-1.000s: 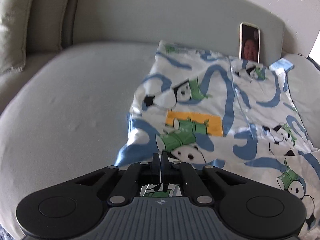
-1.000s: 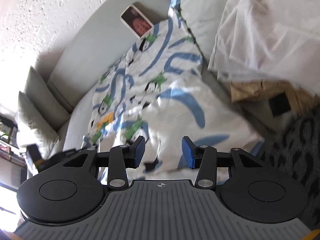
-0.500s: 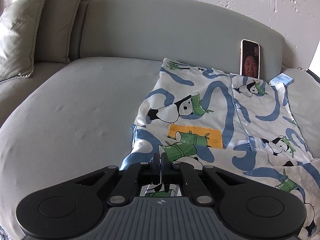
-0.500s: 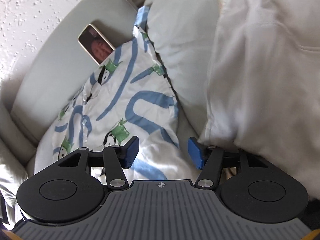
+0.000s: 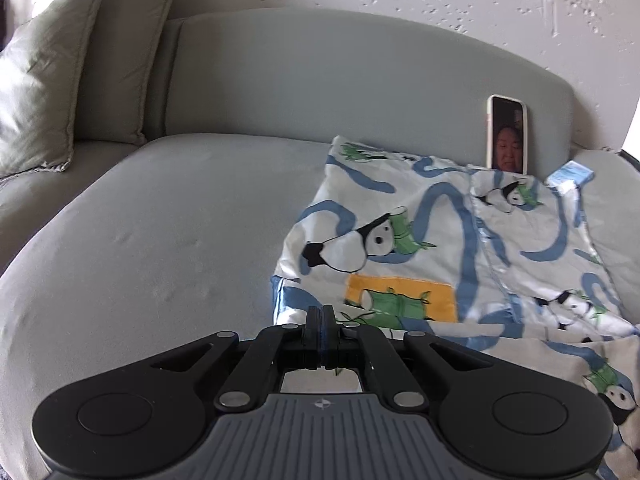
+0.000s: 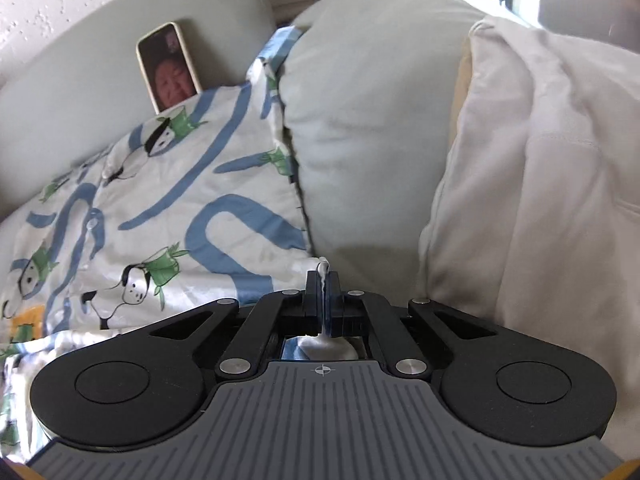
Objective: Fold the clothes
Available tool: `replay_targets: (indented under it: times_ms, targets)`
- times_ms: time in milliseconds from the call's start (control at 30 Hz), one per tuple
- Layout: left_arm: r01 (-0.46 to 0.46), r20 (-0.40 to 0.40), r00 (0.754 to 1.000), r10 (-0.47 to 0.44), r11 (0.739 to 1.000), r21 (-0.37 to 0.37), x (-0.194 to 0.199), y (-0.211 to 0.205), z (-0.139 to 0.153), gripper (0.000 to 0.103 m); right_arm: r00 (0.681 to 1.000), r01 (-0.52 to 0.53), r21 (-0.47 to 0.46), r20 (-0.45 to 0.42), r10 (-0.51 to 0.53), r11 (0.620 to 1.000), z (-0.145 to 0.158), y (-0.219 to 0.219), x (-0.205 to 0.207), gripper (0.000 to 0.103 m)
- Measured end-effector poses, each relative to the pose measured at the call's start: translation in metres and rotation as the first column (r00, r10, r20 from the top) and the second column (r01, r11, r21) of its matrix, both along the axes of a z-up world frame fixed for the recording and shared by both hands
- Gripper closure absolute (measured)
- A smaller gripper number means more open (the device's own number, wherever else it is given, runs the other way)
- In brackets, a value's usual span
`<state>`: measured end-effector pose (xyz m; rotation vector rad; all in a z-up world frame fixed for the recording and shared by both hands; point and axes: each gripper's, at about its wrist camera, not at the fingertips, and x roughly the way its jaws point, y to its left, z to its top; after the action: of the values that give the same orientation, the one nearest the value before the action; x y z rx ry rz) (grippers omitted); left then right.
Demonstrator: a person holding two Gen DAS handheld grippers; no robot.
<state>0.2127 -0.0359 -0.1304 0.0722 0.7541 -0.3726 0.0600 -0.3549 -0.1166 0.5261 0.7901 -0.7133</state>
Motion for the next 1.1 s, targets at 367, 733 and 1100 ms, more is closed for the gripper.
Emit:
replay_targets:
  times_ms: [367, 733, 1100]
  targets:
    - [0.006, -0.176, 0.984, -0.027, 0.993, -0.118, 0.020, -0.005, -0.006, 0.083, 0.997, -0.069, 0.014, 0.034, 0.068, 0.998, 0.017, 0.013, 0.002, 0.058]
    - [0.099, -0.236, 0.966, -0.104, 0.995, -0.035, 0.025, -0.039, -0.021, 0.084, 0.988, -0.126, 0.044, 0.095, 0.122, 0.991, 0.038, 0.029, -0.015, 0.058]
    - [0.099, -0.145, 0.986, -0.089, 0.993, 0.065, 0.013, -0.028, -0.004, 0.103, 0.983, -0.155, 0.078, 0.108, 0.147, 0.985, 0.038, 0.037, -0.020, 0.058]
